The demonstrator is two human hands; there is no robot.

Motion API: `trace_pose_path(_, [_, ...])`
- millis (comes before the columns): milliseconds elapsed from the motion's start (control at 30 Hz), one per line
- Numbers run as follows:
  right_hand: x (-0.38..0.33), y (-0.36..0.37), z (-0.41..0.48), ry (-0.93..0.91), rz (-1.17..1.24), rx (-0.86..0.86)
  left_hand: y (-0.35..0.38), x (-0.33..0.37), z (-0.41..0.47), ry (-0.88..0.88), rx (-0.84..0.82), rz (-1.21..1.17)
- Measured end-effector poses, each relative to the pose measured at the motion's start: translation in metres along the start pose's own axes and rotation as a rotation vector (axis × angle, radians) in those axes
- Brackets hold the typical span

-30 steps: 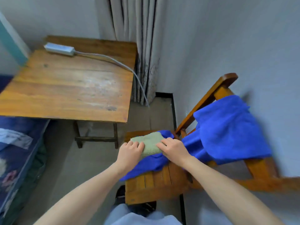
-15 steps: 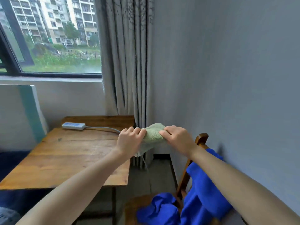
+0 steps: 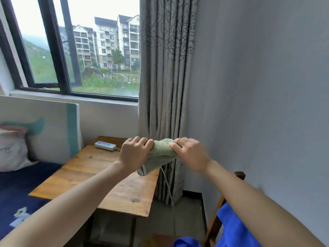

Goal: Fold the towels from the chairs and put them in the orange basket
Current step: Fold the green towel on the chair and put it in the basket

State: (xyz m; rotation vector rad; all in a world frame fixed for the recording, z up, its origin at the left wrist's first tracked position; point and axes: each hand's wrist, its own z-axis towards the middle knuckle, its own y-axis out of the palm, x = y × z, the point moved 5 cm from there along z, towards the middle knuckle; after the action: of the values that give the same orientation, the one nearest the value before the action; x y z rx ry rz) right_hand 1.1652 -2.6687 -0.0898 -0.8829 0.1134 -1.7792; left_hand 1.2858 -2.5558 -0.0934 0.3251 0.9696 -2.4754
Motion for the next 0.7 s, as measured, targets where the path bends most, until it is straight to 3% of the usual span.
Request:
trace_pose_path(367, [-0.117,0.027,0.086,-0.174,0.204,0.075,-0.062,-0.088,-0.115,-0.152,-0.068,0.2])
trace_pose_path(700, [-0.333,0.004,0.187,-0.342,0.562,0.18,-0.194,-0.169,-0.307,-0.43,-0.291,0.427])
